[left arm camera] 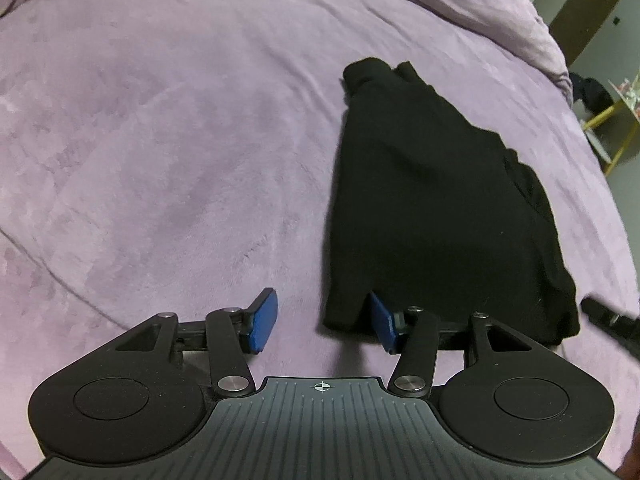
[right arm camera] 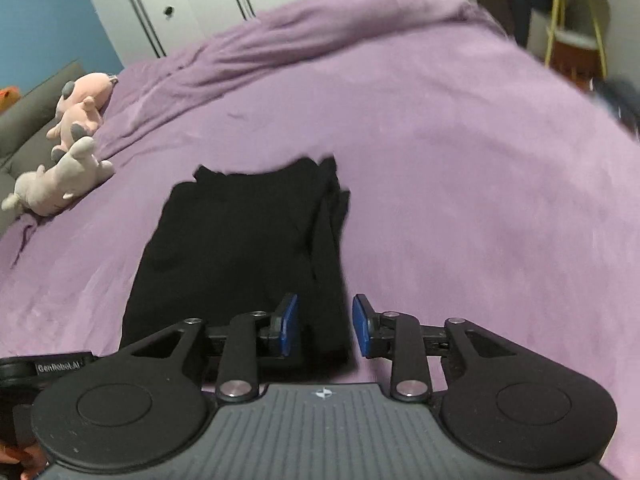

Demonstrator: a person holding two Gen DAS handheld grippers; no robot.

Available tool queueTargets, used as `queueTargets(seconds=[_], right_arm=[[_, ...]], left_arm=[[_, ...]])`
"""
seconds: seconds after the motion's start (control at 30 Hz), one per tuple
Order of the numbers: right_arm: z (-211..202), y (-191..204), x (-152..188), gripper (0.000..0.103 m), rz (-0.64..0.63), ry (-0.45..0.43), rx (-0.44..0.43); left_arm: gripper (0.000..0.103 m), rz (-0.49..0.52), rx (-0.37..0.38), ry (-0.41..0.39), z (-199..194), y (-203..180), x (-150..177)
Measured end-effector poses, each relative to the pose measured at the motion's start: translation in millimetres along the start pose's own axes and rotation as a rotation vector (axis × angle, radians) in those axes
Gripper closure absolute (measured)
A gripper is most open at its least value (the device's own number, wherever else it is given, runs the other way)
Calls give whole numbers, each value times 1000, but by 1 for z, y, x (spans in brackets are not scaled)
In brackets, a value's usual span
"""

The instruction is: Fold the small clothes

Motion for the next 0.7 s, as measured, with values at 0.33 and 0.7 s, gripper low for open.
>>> queueTargets(seconds=[0.33,0.7], right_arm=[[40,24,24,72,-164,87,32],[24,26,33,54,-178,165,71]], left_arm=[[41,88,-61,-9,4,-8,6],[32,187,-145,-27,0,-17,16]])
Point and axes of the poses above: each gripper's, at about its wrist camera, not at the fingertips, and z roughly the way its jaws point, y to its left, x to its underside, the point moved 3 cm from there along z, roughly the way its jaws point, and after that the axes turned 2 degrees about -z, right-handed, at the moved point
